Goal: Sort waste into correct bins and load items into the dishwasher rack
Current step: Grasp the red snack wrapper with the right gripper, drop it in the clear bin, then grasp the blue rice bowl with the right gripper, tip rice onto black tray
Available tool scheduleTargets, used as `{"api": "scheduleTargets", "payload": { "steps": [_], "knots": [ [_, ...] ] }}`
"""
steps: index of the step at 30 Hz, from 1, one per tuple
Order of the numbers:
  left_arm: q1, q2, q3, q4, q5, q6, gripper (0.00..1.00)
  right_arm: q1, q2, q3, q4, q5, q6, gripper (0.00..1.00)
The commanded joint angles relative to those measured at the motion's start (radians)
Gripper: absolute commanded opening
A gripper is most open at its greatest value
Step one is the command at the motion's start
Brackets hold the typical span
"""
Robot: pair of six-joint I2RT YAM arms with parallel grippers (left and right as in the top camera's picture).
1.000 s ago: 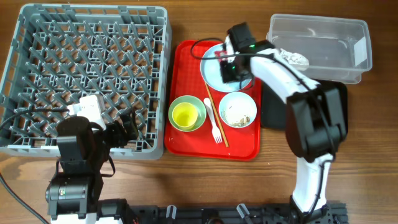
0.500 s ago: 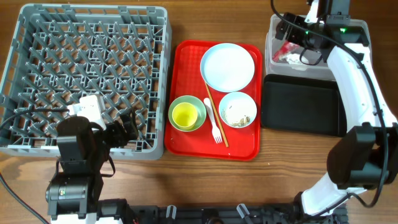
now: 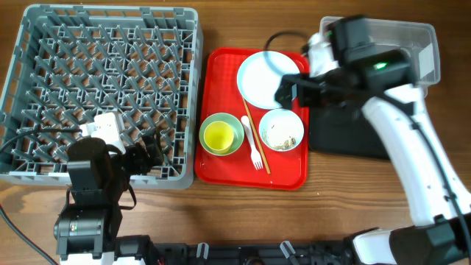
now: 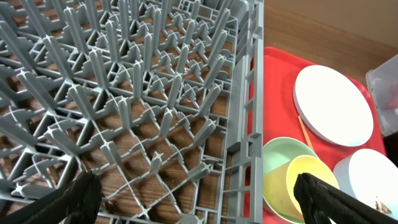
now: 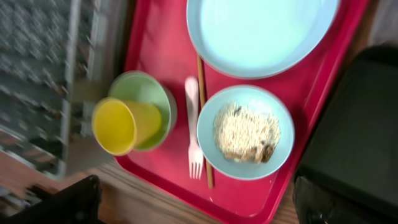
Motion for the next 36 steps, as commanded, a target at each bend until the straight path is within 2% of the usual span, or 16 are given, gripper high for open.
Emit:
{"api": "scheduleTargets", "payload": {
  "steps": [1,4,9,14,15,16,22,25,31,36],
  "knots": [
    [-0.004,-0.003,0.021,0.002,-0.009,0.016,1.0,0.113,0.003,-0.141,0.121,0.112,0.083,0.9],
    [-0.004,-0.003,0.021,-0.006,-0.009,0.016,1.0,0.202,0.021,-0.3,0.283,0.178,0.211,0.86],
    [-0.004,-0.003,0.021,-0.028,-0.009,0.016,1.0,0.23,0.113,-0.435,0.442,0.203,0.256,0.8],
    [-0.004,-0.003,0.021,-0.027,-0.009,0.016,1.0,0.23,0.198,-0.435,0.541,0.224,0.258,0.64],
    [-0.004,-0.003,0.021,-0.027,-0.009,0.016,1.0,0.23,0.207,-0.435,0.559,0.235,0.258,0.54],
    [-0.004,-0.002,0.021,-0.027,-0.009,0.016,1.0,0.23,0.211,-0.435,0.57,0.241,0.259,0.43],
    [-0.004,-0.003,0.021,-0.027,-0.009,0.016,1.0,0.23,0.262,-0.435,0.594,0.237,0.266,0.4],
    [-0.004,-0.003,0.021,-0.027,-0.009,0.016,1.0,0.23,0.262,-0.435,0.6,0.241,0.264,0.33],
    [-0.004,-0.003,0.021,-0.027,-0.009,0.016,1.0,0.23,0.262,-0.434,0.599,0.242,0.258,0.08],
    [-0.004,-0.003,0.021,-0.027,-0.009,0.016,1.0,0.223,0.224,-0.367,0.502,0.283,0.257,0.04]
  ]
}}
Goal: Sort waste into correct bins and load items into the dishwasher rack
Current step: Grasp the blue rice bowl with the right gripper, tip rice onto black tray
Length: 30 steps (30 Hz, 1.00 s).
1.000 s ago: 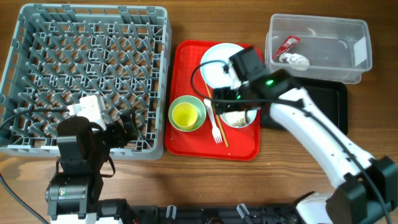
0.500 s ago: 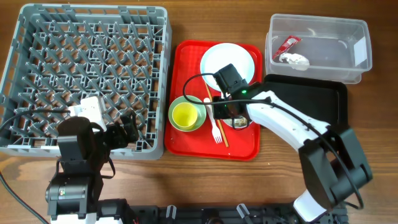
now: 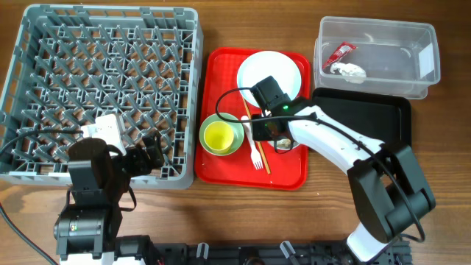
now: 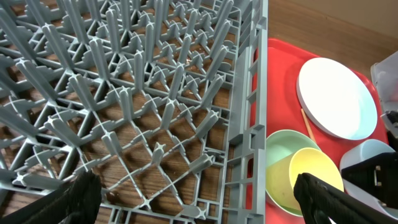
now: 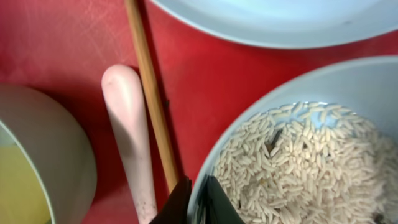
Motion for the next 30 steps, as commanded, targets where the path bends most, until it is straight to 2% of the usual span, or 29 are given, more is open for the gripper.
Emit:
{"api": "scheduleTargets", "payload": {
  "steps": [1,6,10,17,24,30],
  "knots": [
    [-0.004,-0.003,0.02,0.003,-0.009,0.016,1.0,-0.009,-0.043,0.067,-0.079,0.026,-0.011,0.04],
    [-0.004,-0.003,0.02,0.003,-0.009,0.016,1.0,-0.035,-0.216,0.104,-0.116,-0.002,-0.026,0.04],
    [-0.004,-0.003,0.02,0.003,-0.009,0.016,1.0,-0.158,-0.292,0.104,-0.146,-0.097,-0.023,0.04],
    [-0.004,-0.003,0.02,0.003,-0.009,0.016,1.0,-0.494,-0.267,0.001,-0.118,-0.498,-0.105,0.04],
    [-0.004,-0.003,0.02,0.003,-0.009,0.016,1.0,-0.731,-0.258,-0.177,0.047,-0.84,-0.129,0.04],
    [-0.004,-0.003,0.02,0.003,-0.009,0.016,1.0,-0.921,-0.257,-0.253,0.126,-1.15,-0.127,0.04]
  ]
}}
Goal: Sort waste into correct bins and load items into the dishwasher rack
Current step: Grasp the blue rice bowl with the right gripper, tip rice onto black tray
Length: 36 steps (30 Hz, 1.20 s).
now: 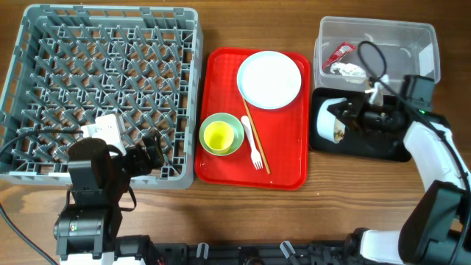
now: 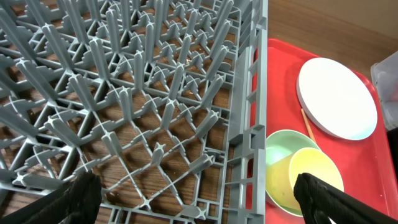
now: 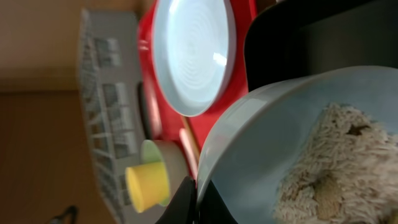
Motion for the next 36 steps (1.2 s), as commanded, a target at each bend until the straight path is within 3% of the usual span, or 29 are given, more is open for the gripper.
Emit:
{"api": "scheduleTargets", "payload": {
  "steps": [1,7,17,25,29,34,35,36],
  "knots": [
    [-0.004,-0.003,0.02,0.003,-0.009,0.016,1.0,-0.083,0.014,-0.015,0.03,-0.269,-0.016,0.04],
    [-0.004,-0.003,0.02,0.003,-0.009,0.016,1.0,-0.175,0.014,-0.015,0.114,-0.48,0.063,0.04],
    [-0.004,-0.003,0.02,0.003,-0.009,0.016,1.0,-0.181,0.094,-0.016,0.317,-0.477,0.56,0.04],
    [-0.004,-0.003,0.02,0.003,-0.009,0.016,1.0,-0.181,0.103,-0.015,0.485,-0.509,0.775,0.04],
    [-0.004,-0.003,0.02,0.003,-0.009,0.016,1.0,-0.18,0.103,-0.016,0.546,-0.469,0.638,0.04],
    [-0.004,-0.003,0.02,0.002,-0.009,0.016,1.0,-0.18,0.103,-0.016,0.324,-0.25,0.457,0.04],
    [-0.004,-0.003,0.02,0.002,-0.009,0.016,1.0,-0.18,0.103,-0.016,0.314,-0.284,0.417,0.04],
    [-0.004,-0.003,0.02,0.002,-0.009,0.016,1.0,-0.18,0.103,-0.016,0.383,-0.446,0.319,0.04]
  ]
}}
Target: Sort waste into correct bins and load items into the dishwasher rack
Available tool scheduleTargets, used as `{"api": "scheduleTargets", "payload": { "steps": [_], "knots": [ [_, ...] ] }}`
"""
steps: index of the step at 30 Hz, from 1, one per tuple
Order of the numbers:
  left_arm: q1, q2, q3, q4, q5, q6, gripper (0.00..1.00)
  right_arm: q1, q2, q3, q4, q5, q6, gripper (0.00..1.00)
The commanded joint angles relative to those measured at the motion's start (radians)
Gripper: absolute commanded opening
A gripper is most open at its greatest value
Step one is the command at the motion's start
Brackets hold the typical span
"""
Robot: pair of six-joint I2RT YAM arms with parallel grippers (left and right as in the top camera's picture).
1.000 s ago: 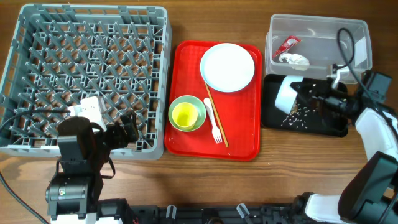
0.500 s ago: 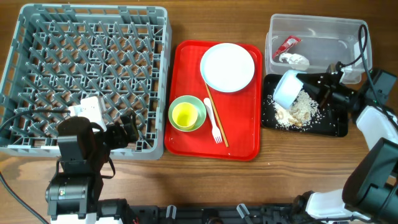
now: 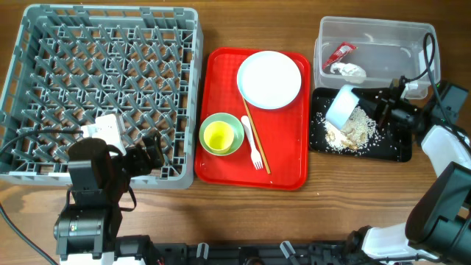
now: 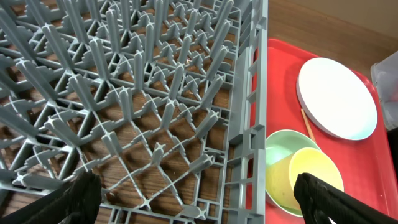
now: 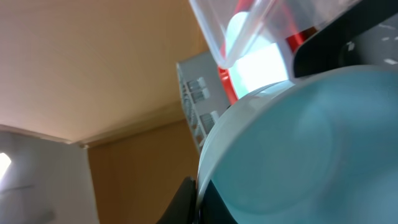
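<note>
My right gripper (image 3: 372, 110) is shut on the rim of the light blue bowl (image 3: 341, 107), which is tipped over the black tray (image 3: 394, 151). Rice (image 3: 352, 129) lies scattered on that tray. In the right wrist view the bowl (image 5: 311, 143) fills the frame and shows no rice, with my fingertips (image 5: 198, 193) pinching its rim. The red tray (image 3: 221, 158) holds a white plate (image 3: 269, 79), a yellow cup (image 3: 219, 135) inside a green bowl (image 3: 235, 125), a pink fork (image 3: 254, 146) and a chopstick (image 3: 249, 118). My left gripper (image 4: 199, 199) is open over the grey dish rack (image 3: 103, 88).
A clear bin (image 3: 375, 48) with a red wrapper and crumpled white waste stands behind the black tray. The rack's right wall (image 4: 249, 124) runs next to the red tray's left edge. Bare wooden table lies in front.
The bowl was on its side over the black tray's left end with rice inside. Now it is tipped further, a little to the right, and the rice lies on the tray. The left arm is unchanged.
My right gripper was open above the red tray, where the bowl of rice stood. Then it was shut on the bowl's rim on that tray. Later it held the bowl tilted over the black tray. Now the rice is on the black tray.
</note>
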Motion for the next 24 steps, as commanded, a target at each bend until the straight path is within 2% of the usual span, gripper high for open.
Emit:
{"api": "scheduleTargets", "payload": {
  "steps": [1,6,12,15,17,20,21,22,24],
  "knots": [
    [-0.004,-0.003,0.02,0.003,-0.009,0.016,1.0,-0.002,0.011,0.001,0.166,-0.337,-0.271,0.04],
    [-0.004,-0.003,0.02,0.002,-0.009,0.016,1.0,0.007,0.002,0.0,0.233,-0.337,-0.241,0.04],
    [-0.004,-0.003,0.02,0.003,-0.009,0.016,1.0,0.028,0.002,0.0,0.226,-0.224,-0.045,0.04],
    [-0.004,-0.003,0.02,0.002,-0.009,0.016,1.0,0.088,-0.001,0.0,0.243,-0.22,-0.006,0.04],
    [-0.004,-0.003,0.02,0.002,-0.009,0.016,1.0,0.151,-0.006,0.0,0.327,-0.212,0.05,0.05],
    [-0.004,-0.003,0.02,0.002,-0.009,0.016,1.0,0.252,-0.012,0.0,0.577,-0.15,0.212,0.05],
    [-0.004,-0.003,0.02,0.003,-0.009,0.016,1.0,0.319,-0.012,0.0,0.74,-0.065,0.285,0.04],
    [-0.004,-0.003,0.02,0.003,-0.009,0.016,1.0,0.364,-0.012,0.0,0.833,0.006,0.311,0.05],
    [-0.004,-0.003,0.02,0.002,-0.009,0.016,1.0,0.445,-0.012,0.003,0.922,0.174,0.304,0.04]
  ]
}}
